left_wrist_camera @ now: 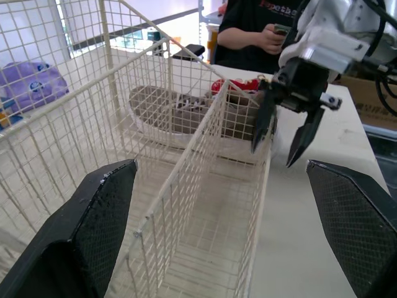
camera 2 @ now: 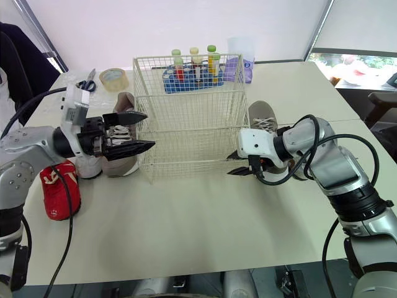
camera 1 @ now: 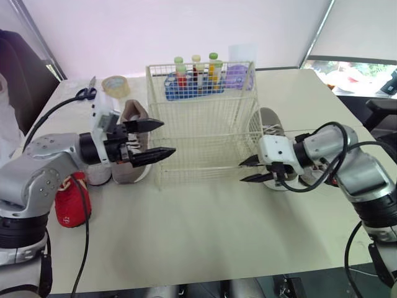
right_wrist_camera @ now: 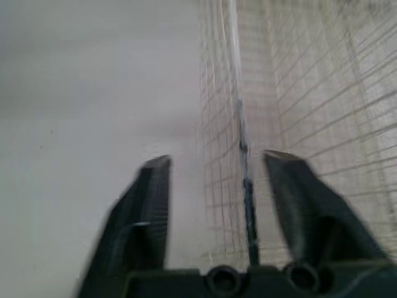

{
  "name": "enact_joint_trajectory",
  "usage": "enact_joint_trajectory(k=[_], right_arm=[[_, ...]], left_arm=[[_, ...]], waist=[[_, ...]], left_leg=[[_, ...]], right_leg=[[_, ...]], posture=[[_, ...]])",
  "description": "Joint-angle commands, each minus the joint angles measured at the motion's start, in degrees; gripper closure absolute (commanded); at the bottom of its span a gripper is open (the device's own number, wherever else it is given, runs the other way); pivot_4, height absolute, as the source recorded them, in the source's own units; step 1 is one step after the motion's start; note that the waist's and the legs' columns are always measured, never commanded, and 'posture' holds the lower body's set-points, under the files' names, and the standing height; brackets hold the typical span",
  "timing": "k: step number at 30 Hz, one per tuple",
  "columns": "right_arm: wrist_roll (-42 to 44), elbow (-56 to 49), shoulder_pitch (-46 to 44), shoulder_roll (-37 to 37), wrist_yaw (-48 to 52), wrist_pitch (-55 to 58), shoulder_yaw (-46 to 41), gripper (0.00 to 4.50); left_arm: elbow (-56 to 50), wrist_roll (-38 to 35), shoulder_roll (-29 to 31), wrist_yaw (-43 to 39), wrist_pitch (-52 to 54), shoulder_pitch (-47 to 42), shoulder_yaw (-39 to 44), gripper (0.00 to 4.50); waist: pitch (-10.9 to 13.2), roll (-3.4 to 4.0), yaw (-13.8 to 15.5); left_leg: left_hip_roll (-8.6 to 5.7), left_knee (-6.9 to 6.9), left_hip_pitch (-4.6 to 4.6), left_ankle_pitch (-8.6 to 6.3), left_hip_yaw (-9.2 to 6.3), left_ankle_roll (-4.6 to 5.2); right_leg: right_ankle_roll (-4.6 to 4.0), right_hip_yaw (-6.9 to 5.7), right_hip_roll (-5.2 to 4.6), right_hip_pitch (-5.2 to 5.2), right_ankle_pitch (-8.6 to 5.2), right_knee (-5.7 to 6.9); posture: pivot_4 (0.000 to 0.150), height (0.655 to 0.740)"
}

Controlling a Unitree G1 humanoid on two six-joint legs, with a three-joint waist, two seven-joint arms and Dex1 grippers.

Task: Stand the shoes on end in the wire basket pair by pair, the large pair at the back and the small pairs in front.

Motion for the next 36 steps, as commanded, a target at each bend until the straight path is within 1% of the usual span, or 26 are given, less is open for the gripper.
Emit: enact_joint_trajectory(k=[1,2,5,8,10,13,15,17,20,24,26,28,30,32,36], right_arm=[[4.79,-5.61,-1.68,-0.86,-1.34,5.12,-4.67,0.27],[6.49,-6.88,-2.16,-0.73,-2.32,8.02,-6.07,0.03],[11.24,-8.27,-4.07,-1.3,-6.65,15.53,-13.21,0.03],[13.18,-8.2,-3.48,-5.15,-10.31,22.33,-20.06,0.03],[13.65,-8.95,-1.12,-7.95,-12.22,25.06,-23.97,0.03],[13.94,-10.81,3.83,-11.05,-16.96,33.72,-30.46,0.03],[13.62,-15.19,10.82,-11.61,-20.12,40.53,-35.58,0.03],[14.32,-18.43,13.93,-10.39,-23.89,46.14,-38.45,0.03],[12.68,-25.3,15.92,-3.44,-33.34,59.32,-41.38,0.03],[11.16,-34.91,20.72,6.04,-41.13,64.64,-43.12,0.03],[10.24,-37.16,22.44,10.27,-44.51,63.84,-42.7,0.03],[8.35,-36.9,21.63,15.43,-49.27,63.27,-42.78,0.03],[6.52,-36.16,21.79,17.6,-52.97,61.1,-41.71,0.03],[6.35,-35.64,22.07,18.8,-54.39,60.05,-41.23,0.03],[6.81,-32.57,22.6,23.56,-56.84,57.32,-39.12,0.03]], left_arm=[[-0.9,0.86,0.29,-1.01,-1.74,0.14,0.01,0.0],[-0.92,1.12,0.2,-1.2,-1.94,0.23,-0.19,0.0],[-0.77,1.58,-0.01,-1.57,-2.32,-0.02,-0.54,0.0],[-0.57,1.81,-0.15,-1.84,-2.55,-0.17,-0.6,0.0],[-0.49,2.06,-0.31,-2.0,-2.85,-0.05,-0.72,0.0],[-0.21,2.41,-0.82,-2.27,-3.44,0.23,-1.08,0.0],[0.34,2.84,-1.38,-2.62,-3.89,0.1,-1.75,0.0],[0.86,3.01,-1.62,-3.15,-4.15,-0.13,-2.24,0.0],[2.37,3.5,-1.85,-4.24,-4.57,-1.59,-3.09,0.0],[4.05,4.24,-2.29,-5.46,-4.99,-3.33,-4.4,0.0],[4.68,4.74,-2.56,-5.99,-5.31,-3.92,-5.02,0.0],[5.08,5.09,-2.79,-6.39,-5.38,-4.4,-5.3,0.0],[5.34,5.3,-2.92,-6.58,-5.41,-4.75,-5.42,0.0],[5.4,5.36,-2.95,-6.69,-5.39,-4.94,-5.49,0.0],[4.95,5.27,-2.85,-6.63,-5.05,-4.93,-5.27,0.0]], waist=[[0.0,0.0,0.09],[0.0,0.0,0.15],[0.0,0.0,0.27],[0.0,0.0,0.64],[0.0,-0.01,0.63],[-0.01,-0.01,0.39],[-0.01,-0.01,0.42],[0.0,0.01,0.31],[0.0,0.02,-0.07],[0.0,0.03,0.38],[0.0,0.03,0.42],[0.0,0.02,0.39],[0.0,0.03,0.37],[0.0,0.03,0.39],[-0.01,0.02,0.09]], left_leg=[[0.0,0.0,0.0,0.0,-0.01,0.0],[0.0,0.0,0.0,0.0,-0.01,0.0],[0.0,0.0,-0.01,0.0,-0.01,0.0],[0.0,0.0,-0.02,-0.01,-0.01,0.0],[-0.01,-0.02,-0.04,-0.03,-0.01,0.01],[-0.01,-0.06,-0.04,-0.07,0.0,0.07],[-0.01,-0.11,-0.05,-0.07,0.0,0.07],[0.0,-0.17,-0.04,-0.06,0.0,0.08],[0.0,-0.13,-0.03,-0.04,0.0,0.07],[0.02,-0.06,-0.03,-0.03,0.0,0.06],[0.01,-0.04,-0.03,-0.03,0.0,0.07],[-0.01,-0.04,-0.06,-0.03,0.0,0.07],[-0.02,-0.02,-0.05,-0.03,0.0,0.07],[-0.02,-0.02,-0.05,-0.02,0.0,0.07],[-0.01,-0.06,-0.03,-0.02,0.0,0.07]], right_leg=[[0.0,0.0,0.0,0.0,0.0,0.0],[0.0,0.0,-0.01,0.0,0.0,-0.01],[-0.02,0.0,-0.04,0.01,-0.01,-0.03],[-0.04,0.0,-0.07,0.02,-0.02,-0.06],[-0.09,-0.01,-0.1,0.04,-0.05,-0.15],[-0.21,0.0,-0.11,0.06,-0.11,-0.25],[-0.19,0.0,-0.11,0.03,-0.1,-0.23],[-0.12,-0.01,-0.11,0.0,-0.07,-0.19],[-0.05,0.01,-0.09,-0.03,-0.03,-0.1],[-0.21,0.0,-0.09,-0.01,-0.12,-0.06],[-0.2,0.0,-0.08,0.01,-0.11,-0.1],[-0.09,0.01,-0.08,0.01,-0.05,-0.12],[-0.07,0.01,-0.08,0.02,-0.04,-0.13],[-0.07,0.0,-0.07,0.01,-0.04,-0.1],[-0.06,0.0,-0.02,0.0,-0.03,-0.09]], posture=[[0.15,0.74],[0.15,0.74],[0.15,0.74],[0.15,0.74],[0.15,0.74],[0.15,0.74],[0.15,0.74],[0.15,0.74],[0.15,0.74],[0.15,0.74],[0.15,0.74],[0.15,0.74],[0.15,0.74],[0.15,0.74],[0.15,0.74]])
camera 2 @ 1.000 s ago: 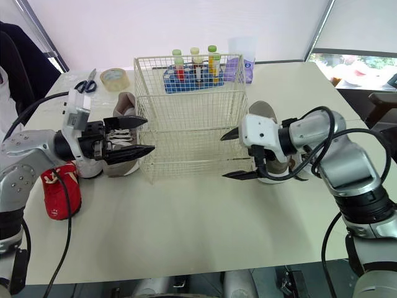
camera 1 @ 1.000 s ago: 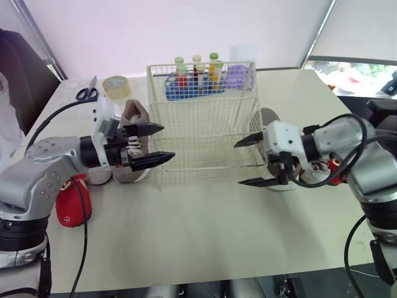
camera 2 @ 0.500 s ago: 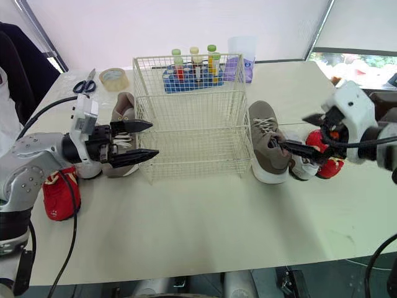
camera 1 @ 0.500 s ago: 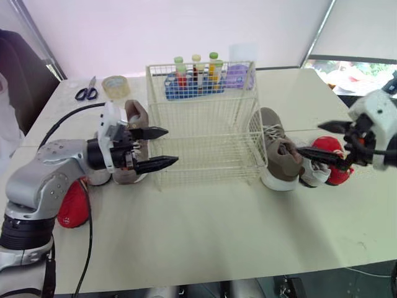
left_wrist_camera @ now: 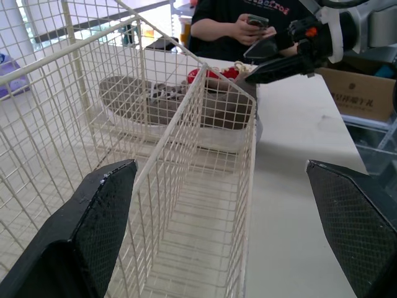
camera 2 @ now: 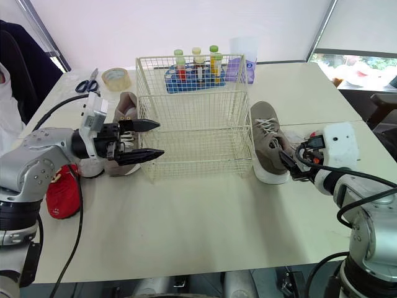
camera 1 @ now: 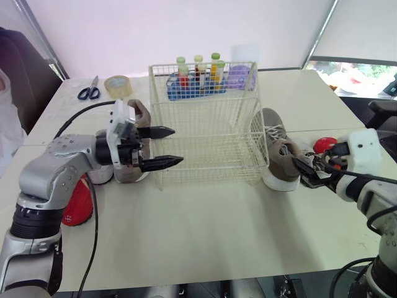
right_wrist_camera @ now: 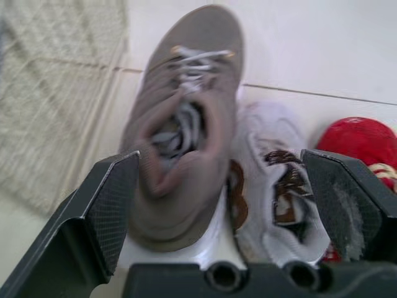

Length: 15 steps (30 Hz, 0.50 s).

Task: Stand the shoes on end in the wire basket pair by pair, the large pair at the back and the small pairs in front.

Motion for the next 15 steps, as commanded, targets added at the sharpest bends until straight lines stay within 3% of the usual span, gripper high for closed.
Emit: enact_joint_trajectory(k=[1,15], right_arm=[[0.25,1.45,-0.22,2.81,-2.06,-2.94,1.65,0.03],[3.51,4.85,-3.49,13.06,-5.98,-7.72,0.88,0.03]], left_arm=[[-1.18,-0.09,0.39,-0.12,-0.49,-0.99,1.07,0.0],[-3.88,-1.45,1.45,1.96,0.63,1.09,2.86,0.0]], waist=[[0.0,0.0,-0.36],[-0.03,-0.05,-1.67]], left_leg=[[0.0,0.0,0.01,0.0,0.0,0.0],[0.03,0.01,0.18,0.13,0.0,0.09]], right_leg=[[0.01,0.0,0.02,0.0,0.01,0.01],[-0.04,0.03,0.05,0.08,0.03,0.13]], posture=[[0.15,0.74],[0.15,0.74]])
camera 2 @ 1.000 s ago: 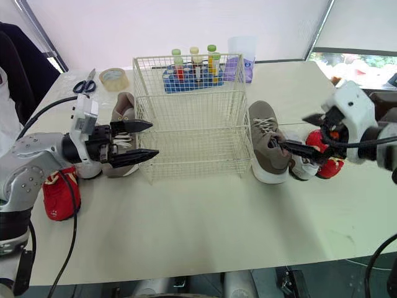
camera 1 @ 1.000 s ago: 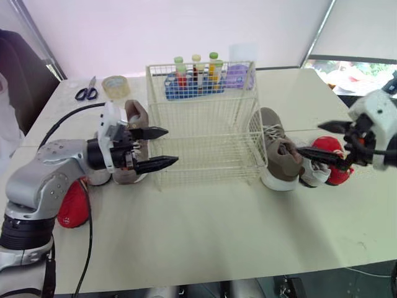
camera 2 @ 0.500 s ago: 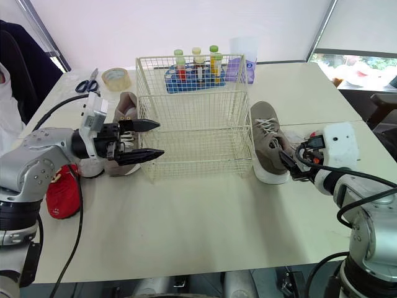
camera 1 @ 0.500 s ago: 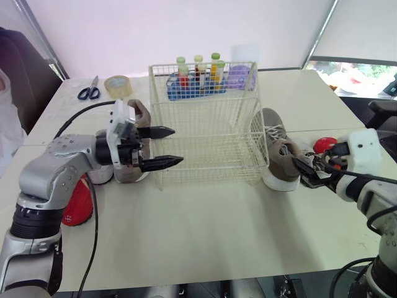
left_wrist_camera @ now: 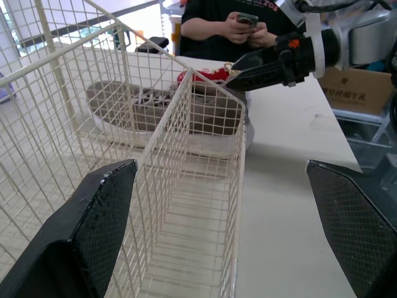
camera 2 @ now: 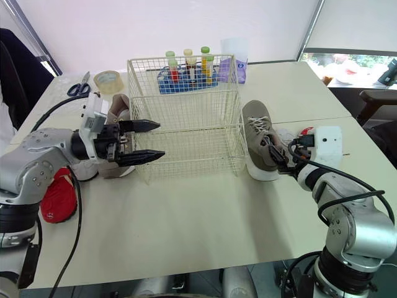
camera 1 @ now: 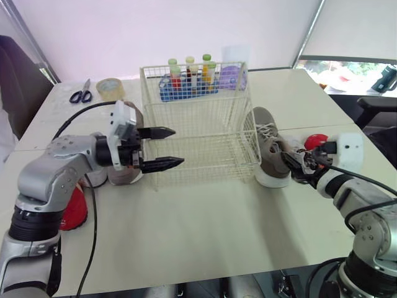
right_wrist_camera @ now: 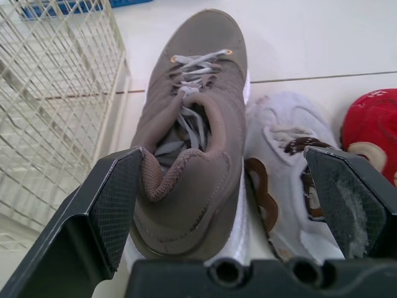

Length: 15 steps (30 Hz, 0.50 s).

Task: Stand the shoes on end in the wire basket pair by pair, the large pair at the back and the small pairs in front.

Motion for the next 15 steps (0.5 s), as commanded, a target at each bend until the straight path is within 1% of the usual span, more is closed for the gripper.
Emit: enact_joint_trajectory(k=[1,7,11,15], right_arm=[[2.11,0.87,-2.39,2.46,-0.97,-1.83,-0.42,0.03],[3.26,1.44,-1.84,2.55,-2.08,-1.45,0.74,0.03],[1.54,2.36,0.74,1.16,-4.12,-1.72,3.67,0.03],[1.39,3.43,1.84,1.67,-5.44,-3.73,4.07,0.03]], left_arm=[[-2.07,-0.94,1.0,0.56,0.2,-0.14,2.69,0.0],[-2.46,-1.15,0.96,1.03,0.49,-0.08,2.83,0.0],[-2.78,-1.17,0.81,1.19,0.66,-0.02,2.94,0.0],[-2.93,-1.29,0.76,1.26,0.86,-0.03,3.0,0.0]], waist=[[0.02,0.03,0.1],[0.04,0.06,0.55],[0.04,0.06,0.44],[0.04,0.06,0.39]], left_leg=[[0.0,0.0,0.0,0.0,0.0,-0.01],[-0.01,-0.09,-0.14,0.01,0.0,-0.02],[-0.03,-0.13,-0.15,0.01,0.0,-0.02],[-0.03,-0.12,-0.13,0.01,0.0,-0.02]], right_leg=[[-0.01,0.0,0.0,-0.01,0.01,0.01],[0.01,0.0,-0.01,-0.09,0.01,-0.09],[0.02,0.0,-0.01,-0.12,0.02,-0.09],[-0.02,0.0,-0.01,-0.12,0.0,-0.06]], posture=[[0.15,0.74],[0.15,0.74],[0.15,0.74],[0.15,0.74]])
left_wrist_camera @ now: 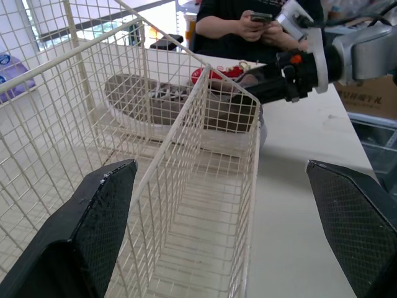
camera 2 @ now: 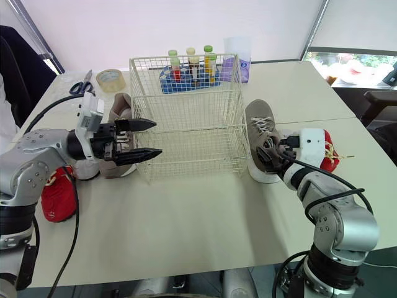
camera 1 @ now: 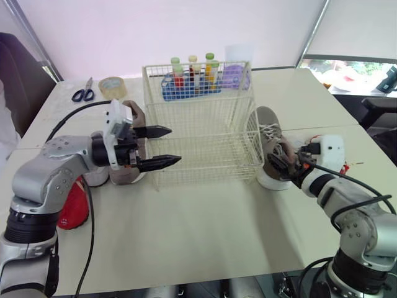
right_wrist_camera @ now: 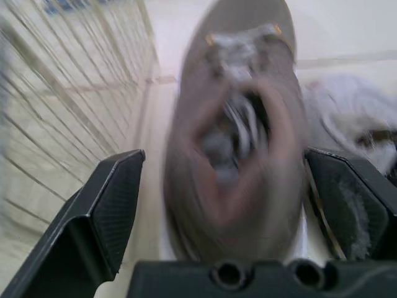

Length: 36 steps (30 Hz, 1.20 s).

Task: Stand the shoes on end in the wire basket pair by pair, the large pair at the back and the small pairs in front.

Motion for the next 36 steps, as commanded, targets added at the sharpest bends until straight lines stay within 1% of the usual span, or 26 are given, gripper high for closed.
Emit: enact_joint_trajectory(k=[1,7,12,15,16,21,23,24,27,31,32,36], right_arm=[[0.05,-0.37,0.22,0.15,-0.87,-2.72,0.22,0.03],[0.24,1.1,0.5,0.18,-1.6,-5.65,1.46,0.03],[0.22,1.23,-0.6,0.56,-3.26,-5.84,2.33,0.03],[0.21,1.52,-0.96,1.37,-4.54,-5.61,2.41,0.84],[0.25,1.6,-1.06,1.76,-4.97,-5.59,2.28,1.24],[0.68,1.31,-0.48,1.96,-5.31,-5.36,3.44,3.6],[0.77,1.13,-0.07,1.84,-5.35,-5.41,3.6,4.24],[0.83,0.89,0.48,1.69,-5.26,-5.27,3.54,4.32],[1.08,0.11,1.46,1.52,-5.24,-4.91,2.87,4.32],[1.9,-0.74,0.1,1.11,-5.25,-4.56,0.02,4.32],[2.08,-0.87,-0.85,0.64,-5.39,-4.54,-1.26,4.32],[3.44,-0.59,-9.37,-3.25,-6.28,-2.12,-8.83,4.32]], left_arm=[[-1.69,-0.94,0.28,0.19,-0.13,-0.33,1.52,0.0],[-1.72,-0.92,0.3,0.28,-0.17,-0.4,1.48,0.0],[-1.99,-1.02,0.41,0.42,-0.01,-0.28,1.59,0.0],[-2.17,-1.1,0.32,0.62,0.04,-0.2,1.64,0.0],[-2.23,-1.15,0.28,0.72,0.07,-0.17,1.65,0.0],[-2.57,-1.06,0.24,1.09,-0.18,0.24,1.54,0.0],[-2.61,-1.1,0.23,1.18,-0.21,0.26,1.56,0.0],[-2.61,-1.05,0.22,1.2,-0.29,0.27,1.55,0.0],[-2.51,-0.94,0.17,1.18,-0.45,0.21,1.5,0.0],[-2.31,-0.85,0.13,1.14,-0.54,0.01,1.43,0.0],[-2.21,-0.79,0.09,1.12,-0.6,-0.07,1.38,0.0],[-1.45,-0.53,0.01,0.72,-0.82,-0.75,1.0,0.0]], waist=[[0.0,0.0,-0.08],[0.0,0.0,-0.02],[0.0,0.0,-0.05],[0.0,0.0,-0.06],[0.0,0.0,-0.1],[-0.01,-0.02,-0.12],[-0.01,-0.01,-0.11],[-0.01,-0.02,-0.1],[-0.01,-0.02,-0.02],[-0.01,-0.02,0.09],[-0.01,-0.01,0.11],[0.2,0.2,0.05]], left_leg=[[0.0,0.01,0.0,0.0,0.0,0.0],[0.0,0.0,0.0,0.0,0.0,0.0],[0.0,0.01,0.0,0.0,0.0,0.0],[0.0,0.01,0.0,0.0,0.0,0.0],[0.0,0.01,0.0,0.0,0.0,0.0],[0.0,0.01,0.02,0.0,0.0,0.0],[0.0,0.01,0.02,0.0,0.0,0.0],[0.0,0.01,0.02,0.0,0.0,0.0],[0.0,-0.01,0.02,0.0,0.0,0.0],[0.0,-0.01,0.01,0.0,0.0,0.0],[0.0,-0.01,0.01,0.0,0.0,0.0],[-0.01,0.04,-0.03,0.0,0.0,0.01]], right_leg=[[0.0,0.0,0.0,0.0,0.0,0.0],[0.02,0.0,0.01,0.0,0.01,-0.01],[0.02,0.0,0.01,0.01,0.01,0.01],[0.02,0.0,0.01,0.0,0.01,0.01],[0.02,0.0,0.02,0.0,0.01,0.01],[0.02,0.0,0.02,0.01,0.01,0.01],[0.02,0.0,0.02,0.01,0.01,0.01],[0.02,0.0,0.02,0.01,0.01,0.0],[0.02,0.0,0.02,0.01,0.01,0.0],[0.02,0.0,0.02,0.01,0.01,0.0],[0.02,0.0,0.02,0.01,0.01,0.0],[0.02,0.0,0.0,-0.01,0.01,-0.01]], posture=[[0.15,0.74],[0.15,0.74],[0.15,0.74],[0.15,0.74],[0.15,0.74],[0.15,0.74],[0.15,0.74],[0.15,0.74],[0.15,0.74],[0.15,0.74],[0.15,0.74],[0.15,0.74]])
